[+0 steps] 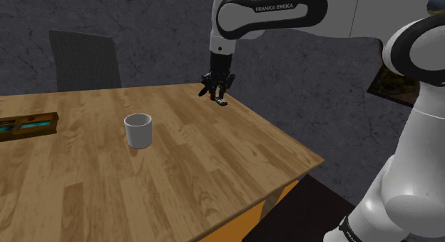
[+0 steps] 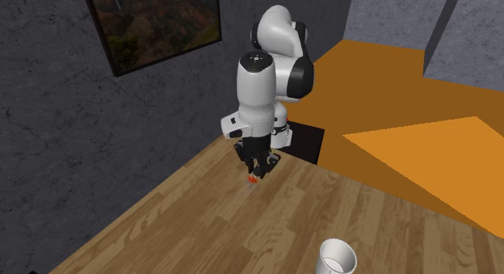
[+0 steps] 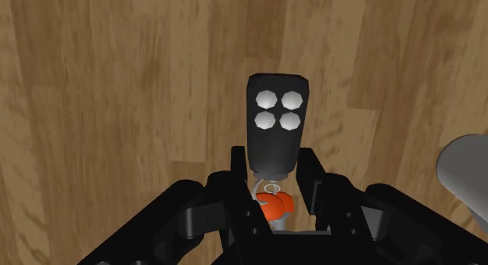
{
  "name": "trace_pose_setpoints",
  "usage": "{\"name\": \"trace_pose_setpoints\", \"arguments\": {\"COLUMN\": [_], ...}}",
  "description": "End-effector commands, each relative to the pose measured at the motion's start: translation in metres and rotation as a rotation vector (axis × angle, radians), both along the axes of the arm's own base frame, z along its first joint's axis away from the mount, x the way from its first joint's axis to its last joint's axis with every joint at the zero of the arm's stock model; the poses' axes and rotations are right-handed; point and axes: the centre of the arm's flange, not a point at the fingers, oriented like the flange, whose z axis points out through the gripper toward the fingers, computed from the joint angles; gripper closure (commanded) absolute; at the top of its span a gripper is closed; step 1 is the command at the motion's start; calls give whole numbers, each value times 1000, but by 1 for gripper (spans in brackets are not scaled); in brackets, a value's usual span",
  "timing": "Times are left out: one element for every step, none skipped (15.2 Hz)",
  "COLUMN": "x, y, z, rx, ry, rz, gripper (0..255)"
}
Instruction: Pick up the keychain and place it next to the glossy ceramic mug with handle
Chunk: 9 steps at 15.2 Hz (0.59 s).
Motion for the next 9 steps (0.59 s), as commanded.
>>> {"name": "trace_pose_setpoints", "arguments": {"x": [23,34,46,57,68,79,91,91,91], "y": [15,22,29,36,43,49,56,56,56], "z": [1,1,1,1,1,1,1,-4,-9], "rx": [0,0,0,0,0,0,0,0,0], "ry": [0,0,0,0,0,0,0,0,0], "rz": [0,0,0,0,0,0,0,0,0], "gripper": [255,255,255,255,255,255,255,255,255]}}
